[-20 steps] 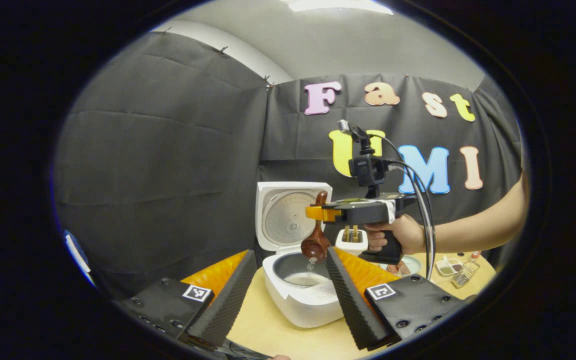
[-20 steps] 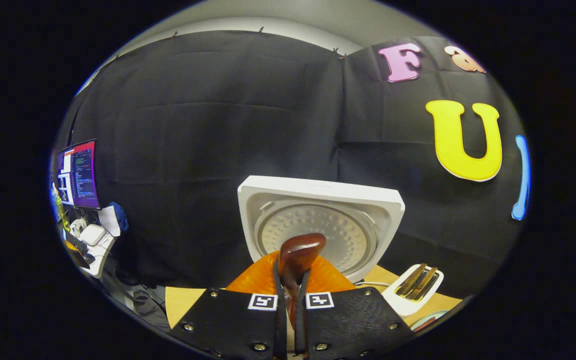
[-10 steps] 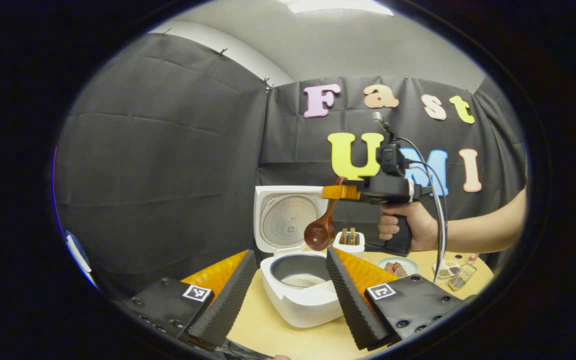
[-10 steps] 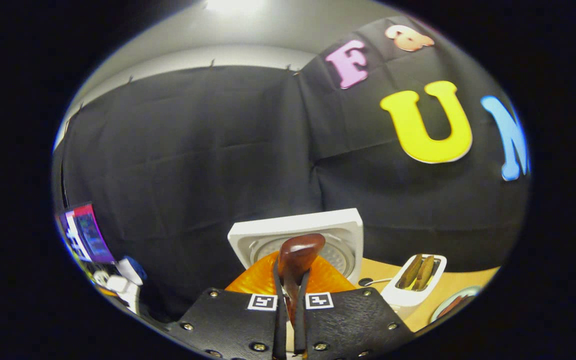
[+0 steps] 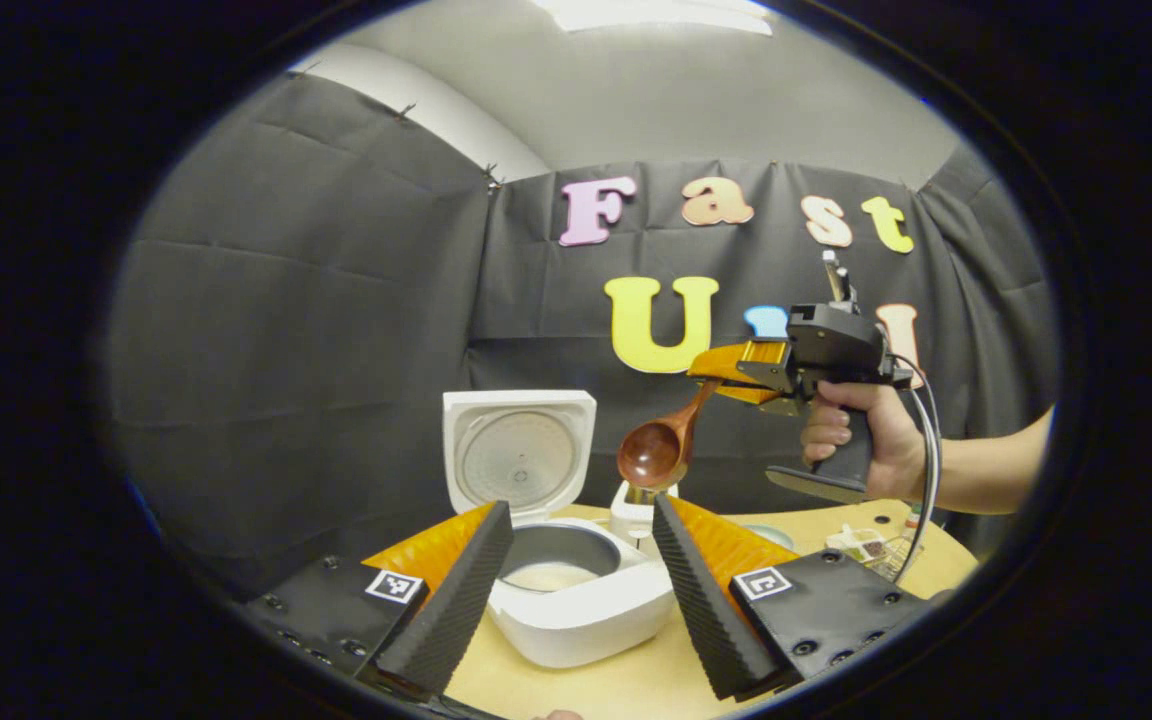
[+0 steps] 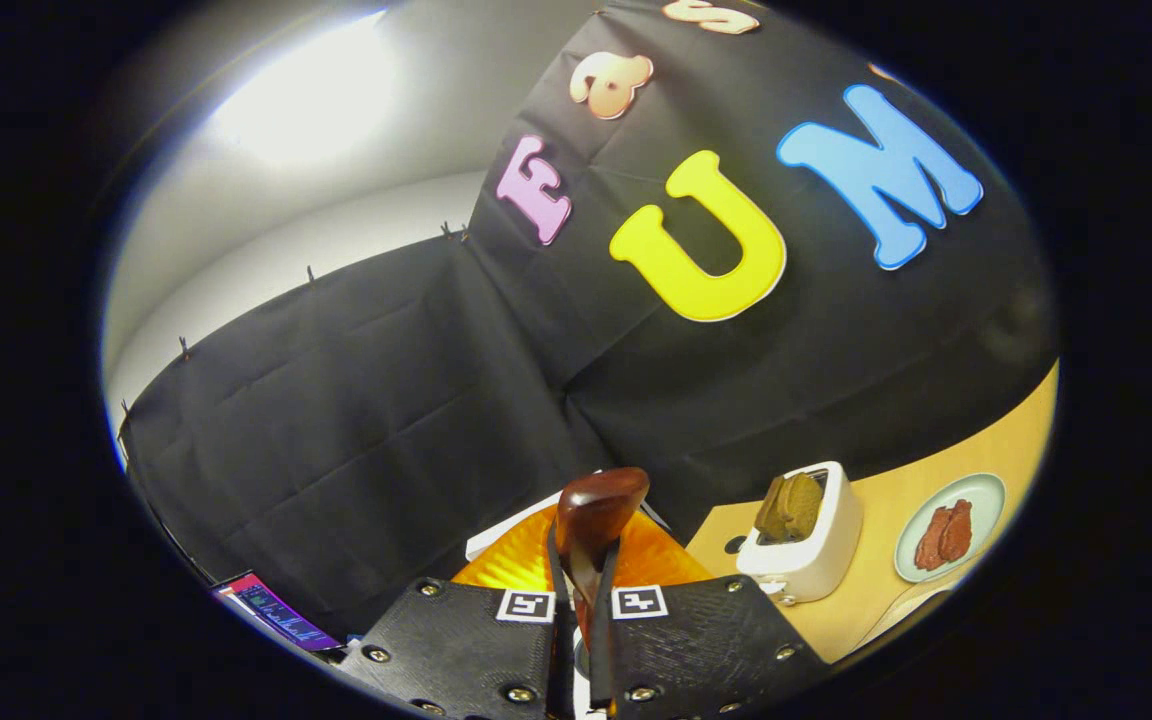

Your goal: Close the left gripper, press the button to open the rice cooker; take a wooden spoon from the chopstick holder with the right hand, scoop a spoonful of rice and pour it into the rice cooker, then put the wooden spoon back into the chopstick holder.

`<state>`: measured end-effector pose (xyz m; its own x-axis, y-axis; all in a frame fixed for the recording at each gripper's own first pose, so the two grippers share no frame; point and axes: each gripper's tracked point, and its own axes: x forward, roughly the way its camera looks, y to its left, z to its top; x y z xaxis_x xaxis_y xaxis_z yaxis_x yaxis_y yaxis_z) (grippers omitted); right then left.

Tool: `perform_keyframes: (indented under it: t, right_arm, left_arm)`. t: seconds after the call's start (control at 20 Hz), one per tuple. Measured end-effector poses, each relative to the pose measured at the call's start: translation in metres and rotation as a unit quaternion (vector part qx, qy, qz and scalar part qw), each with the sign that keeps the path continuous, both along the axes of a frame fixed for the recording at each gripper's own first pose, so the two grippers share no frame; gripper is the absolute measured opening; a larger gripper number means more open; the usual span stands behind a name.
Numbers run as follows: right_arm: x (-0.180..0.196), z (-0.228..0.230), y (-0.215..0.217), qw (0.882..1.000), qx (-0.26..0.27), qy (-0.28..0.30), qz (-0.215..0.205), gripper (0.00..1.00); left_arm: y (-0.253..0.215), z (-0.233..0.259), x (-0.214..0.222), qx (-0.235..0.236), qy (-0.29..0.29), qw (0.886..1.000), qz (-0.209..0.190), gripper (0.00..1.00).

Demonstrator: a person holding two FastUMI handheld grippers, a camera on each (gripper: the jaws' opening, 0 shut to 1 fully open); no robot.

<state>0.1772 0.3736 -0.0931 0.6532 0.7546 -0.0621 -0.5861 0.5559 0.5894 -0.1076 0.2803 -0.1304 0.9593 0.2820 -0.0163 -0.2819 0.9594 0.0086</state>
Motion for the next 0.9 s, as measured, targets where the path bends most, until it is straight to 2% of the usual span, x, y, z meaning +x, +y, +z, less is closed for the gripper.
perform_keyframes:
  t: [0.35,0.9]
  right_arm:
    - [-0.014,0.002,-0.095,0.999,0.005,0.019,-0.041,0.06]
    - [-0.018,0.018,-0.221,0.994,-0.013,-0.011,-0.111,0.06]
  left_arm:
    - [-0.031,0.015,0.016,0.005,-0.002,1.0,-0.025,0.97]
    - [-0.089,0.03,0.052,0.001,-0.011,0.997,-0.08,0.99]
